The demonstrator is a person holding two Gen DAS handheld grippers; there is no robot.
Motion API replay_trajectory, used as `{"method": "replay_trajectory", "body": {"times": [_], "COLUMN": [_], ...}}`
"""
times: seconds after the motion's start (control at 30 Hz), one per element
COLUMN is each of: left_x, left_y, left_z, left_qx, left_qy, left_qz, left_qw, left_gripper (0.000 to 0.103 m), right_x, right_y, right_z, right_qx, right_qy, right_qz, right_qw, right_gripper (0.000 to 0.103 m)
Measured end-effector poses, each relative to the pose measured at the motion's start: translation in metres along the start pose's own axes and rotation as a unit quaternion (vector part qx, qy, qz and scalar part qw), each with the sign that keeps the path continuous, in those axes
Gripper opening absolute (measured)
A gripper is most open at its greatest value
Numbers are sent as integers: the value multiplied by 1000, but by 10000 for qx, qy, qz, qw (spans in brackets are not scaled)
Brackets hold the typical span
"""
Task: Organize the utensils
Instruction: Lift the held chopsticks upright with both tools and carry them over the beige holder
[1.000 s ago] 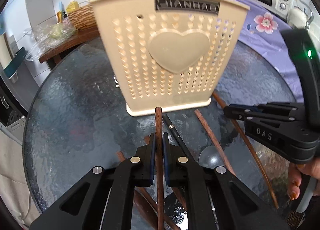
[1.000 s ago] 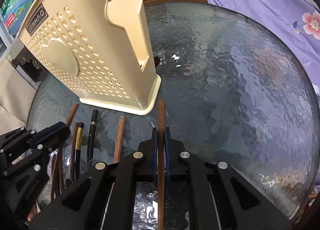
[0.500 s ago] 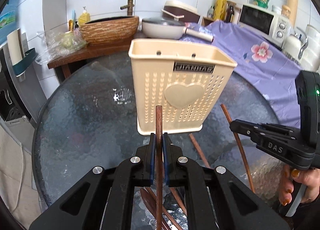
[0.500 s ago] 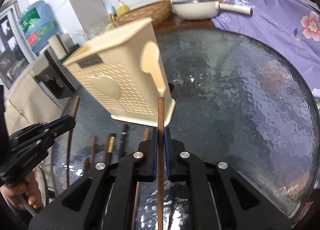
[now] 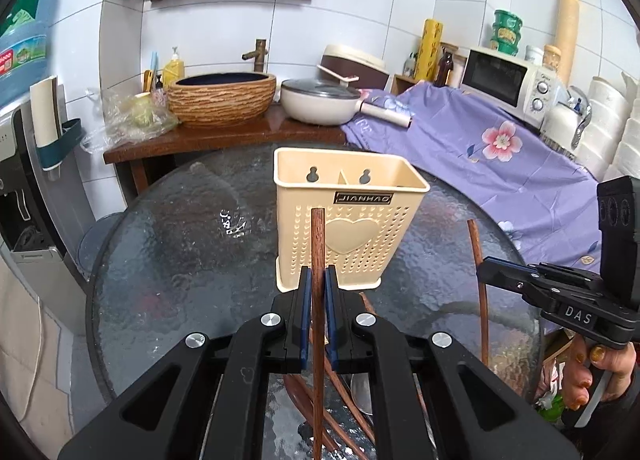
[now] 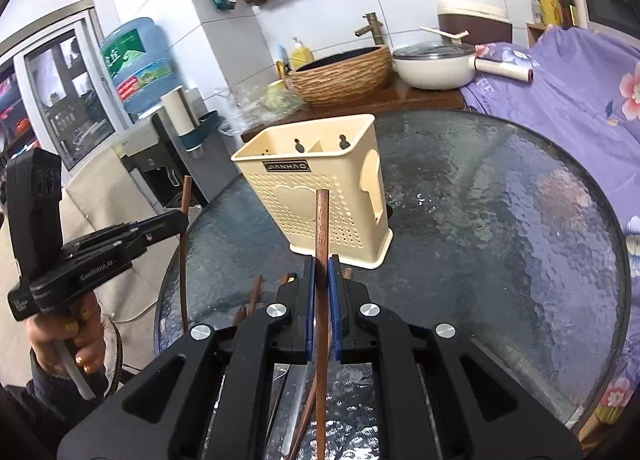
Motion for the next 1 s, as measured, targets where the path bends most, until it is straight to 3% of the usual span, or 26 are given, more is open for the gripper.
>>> {"method": "replay_trajectory", "body": {"times": [0.33, 1.0], "left_x": [-1, 5], "left_y": [31, 45], "left_z": [-13, -50], "left_qx": [295, 597], "left_qy": [-56, -56], "left_qz": [71, 182], "left_qw": [9995, 9980], "left_gripper": [7, 7], "right_x": [-13, -31], "right_y": [34, 56], "right_z": [-10, -51], "right_qx": [345, 676], "right_qy": [294, 519], "right_qz": [-221, -275], "right_qw": [9987, 9960], "right_gripper": [7, 7]}}
Point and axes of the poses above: each gripper's, at about its wrist camera, not at the fingertips, and y roughly against the way its jaws point, x to its right, z to its underside, the point moved 9 cm from there along -y, roughly the way its jaws point, and after that the axes turned 4 degrees about x, right-handed, at the moved point
